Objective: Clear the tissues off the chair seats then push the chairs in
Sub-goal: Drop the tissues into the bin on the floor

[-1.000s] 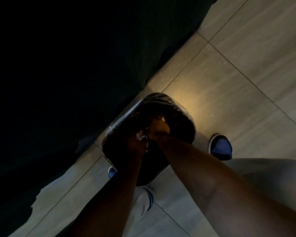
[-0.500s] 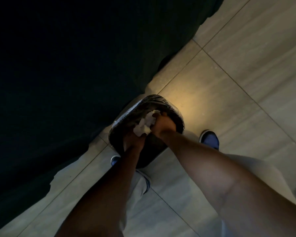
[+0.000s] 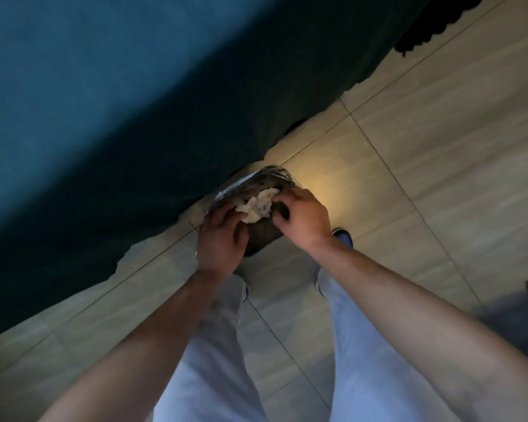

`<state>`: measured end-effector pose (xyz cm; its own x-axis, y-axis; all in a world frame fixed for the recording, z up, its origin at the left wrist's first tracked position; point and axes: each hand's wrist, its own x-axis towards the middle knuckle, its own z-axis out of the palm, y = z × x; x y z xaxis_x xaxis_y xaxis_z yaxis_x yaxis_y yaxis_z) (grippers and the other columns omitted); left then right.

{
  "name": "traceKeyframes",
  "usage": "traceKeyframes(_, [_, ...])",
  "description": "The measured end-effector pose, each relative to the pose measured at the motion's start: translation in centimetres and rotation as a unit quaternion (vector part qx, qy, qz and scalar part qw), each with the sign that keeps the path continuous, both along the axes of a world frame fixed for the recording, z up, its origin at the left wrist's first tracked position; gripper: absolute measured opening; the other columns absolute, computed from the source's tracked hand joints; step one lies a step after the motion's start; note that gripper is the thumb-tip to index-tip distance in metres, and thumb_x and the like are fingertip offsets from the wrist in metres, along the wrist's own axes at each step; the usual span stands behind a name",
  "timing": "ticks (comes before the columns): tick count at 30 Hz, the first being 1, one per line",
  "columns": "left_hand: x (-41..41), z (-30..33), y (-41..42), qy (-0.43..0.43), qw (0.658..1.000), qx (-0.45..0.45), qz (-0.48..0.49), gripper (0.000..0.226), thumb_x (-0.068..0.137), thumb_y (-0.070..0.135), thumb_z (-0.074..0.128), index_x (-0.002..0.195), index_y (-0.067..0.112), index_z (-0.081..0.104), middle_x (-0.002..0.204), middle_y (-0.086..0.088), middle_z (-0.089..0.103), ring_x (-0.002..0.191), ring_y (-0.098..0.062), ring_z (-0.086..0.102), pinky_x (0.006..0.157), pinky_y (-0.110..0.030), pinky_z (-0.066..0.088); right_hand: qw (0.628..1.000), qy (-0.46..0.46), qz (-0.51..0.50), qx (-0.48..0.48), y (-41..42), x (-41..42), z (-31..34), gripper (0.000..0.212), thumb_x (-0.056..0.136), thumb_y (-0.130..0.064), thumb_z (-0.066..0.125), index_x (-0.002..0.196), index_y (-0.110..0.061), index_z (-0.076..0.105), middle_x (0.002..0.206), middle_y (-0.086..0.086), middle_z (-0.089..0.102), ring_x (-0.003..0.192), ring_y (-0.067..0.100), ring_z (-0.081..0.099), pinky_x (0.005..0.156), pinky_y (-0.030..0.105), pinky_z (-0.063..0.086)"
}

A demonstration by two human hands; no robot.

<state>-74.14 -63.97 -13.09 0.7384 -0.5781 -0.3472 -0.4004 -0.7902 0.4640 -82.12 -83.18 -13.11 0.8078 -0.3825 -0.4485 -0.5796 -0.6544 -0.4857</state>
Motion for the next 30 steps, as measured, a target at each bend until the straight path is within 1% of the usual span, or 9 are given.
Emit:
traceKeyframes(3, [0.6, 5.6, 0.4, -0.004, 0.999, -0.031, 0.009, 0.041, 0.09, 0.032, 0.054, 0.125, 0.022, 0.072, 0.146, -0.007, 0.057, 0.128, -0.037, 0.054, 0.107, -0.043, 0.046, 0.996, -0.082, 0.005, -0.047, 0.1, -1.0, 6.1, 0.053, 0.085, -0.036, 0.072, 0.136, -0.024, 0.064, 0.134, 0.002, 0.065, 0.123, 0.026, 0.058, 0.098, 0.039, 0.052])
traceKeyframes(5, [0.9, 10.0, 0.9, -0.013, 0.998, -0.054, 0.013, 0.04, 0.091, 0.034, 0.056, 0.126, 0.024, 0.072, 0.149, -0.005, 0.055, 0.134, -0.035, 0.05, 0.111, -0.042, 0.041, 0.991, -0.109, 0.028, -0.071, 0.0, -1.7, 10.2, 0.053, 0.088, -0.041, 0.07, 0.138, -0.027, 0.062, 0.136, -0.002, 0.065, 0.128, 0.024, 0.055, 0.104, 0.043, 0.046])
traceKeyframes(8, [0.4, 17.3, 1.6, -0.035, 0.998, -0.053, 0.03, 0.036, 0.093, 0.036, 0.06, 0.127, 0.028, 0.07, 0.152, -0.003, 0.052, 0.137, -0.034, 0.044, 0.113, -0.05, 0.043, 0.986, -0.129, 0.044, -0.095, -0.2, -2.8, 16.7, 0.052, 0.091, -0.049, 0.068, 0.139, -0.03, 0.061, 0.144, 0.001, 0.06, 0.137, 0.025, 0.05, 0.112, 0.049, 0.039])
traceKeyframes(10, [-0.3, 21.8, 1.3, -0.051, 0.996, -0.069, 0.036, 0.039, 0.094, 0.043, 0.056, 0.128, 0.027, 0.07, 0.155, -0.003, 0.049, 0.139, -0.035, 0.042, 0.111, -0.056, 0.043, 0.98, -0.151, 0.054, -0.115, -0.7, -3.3, 21.1, 0.055, 0.091, -0.053, 0.068, 0.141, -0.03, 0.06, 0.148, 0.004, 0.056, 0.138, 0.026, 0.047, 0.112, 0.048, 0.038])
traceKeyframes(12, [-0.6, 25.7, 0.1, -0.09, 0.99, -0.1, 0.032, 0.04, 0.096, 0.045, 0.057, 0.13, 0.026, 0.07, 0.157, -0.004, 0.047, 0.142, -0.033, 0.041, 0.114, -0.054, 0.04, 0.972, -0.178, 0.072, -0.136, -1.5, -3.3, 25.2, 0.056, 0.092, -0.057, 0.064, 0.142, -0.031, 0.059, 0.151, 0.005, 0.053, 0.141, 0.026, 0.044, 0.113, 0.046, 0.035])
traceKeyframes(16, [-1.4, 33.1, -2.5, -0.207, 0.964, -0.16, 0.056, 0.043, 0.097, 0.048, 0.063, 0.134, 0.026, 0.068, 0.16, -0.005, 0.044, 0.147, -0.031, 0.038, 0.12, -0.048, 0.035, 0.951, -0.235, 0.111, -0.169, -3.5, -2.2, 32.3, 0.055, 0.095, -0.065, 0.057, 0.141, -0.034, 0.06, 0.153, 0.005, 0.053, 0.147, 0.026, 0.04, 0.116, 0.051, 0.034])
traceKeyframes(23, [-1.7, 41.8, -2.2, -0.334, 0.918, -0.163, 0.136, 0.045, 0.1, 0.046, 0.062, 0.138, 0.023, 0.064, 0.16, -0.006, 0.043, 0.153, -0.031, 0.032, 0.121, -0.05, 0.033, 0.903, -0.358, 0.137, -0.193, -6.3, 1.4, 41.9, 0.06, 0.093, -0.065, 0.06, 0.141, -0.029, 0.062, 0.154, 0.008, 0.052, 0.148, 0.03, 0.039, 0.119, 0.057, 0.031])
traceKeyframes(27, [-1.9, 46.3, 0.3, -0.393, 0.886, -0.156, 0.19, 0.045, 0.102, 0.044, 0.061, 0.141, 0.022, 0.062, 0.16, -0.005, 0.043, 0.154, -0.028, 0.029, 0.121, -0.051, 0.033, 0.873, -0.417, 0.176, -0.181, -4.7, 3.5, 46.6, 0.063, 0.094, -0.062, 0.061, 0.147, -0.028, 0.055, 0.158, 0.005, 0.047, 0.151, 0.031, 0.034, 0.12, 0.056, 0.031])
traceKeyframes(30, [-1.7, 49.9, 3.4, -0.449, 0.855, -0.145, 0.216, 0.045, 0.104, 0.042, 0.06, 0.143, 0.021, 0.059, 0.161, -0.006, 0.042, 0.154, -0.029, 0.029, 0.12, -0.052, 0.034, 0.841, -0.461, 0.227, -0.17, -1.3, 4.9, 49.3, 0.063, 0.095, -0.063, 0.06, 0.148, -0.03, 0.055, 0.161, 0.002, 0.044, 0.154, 0.031, 0.03, 0.12, 0.056, 0.029])
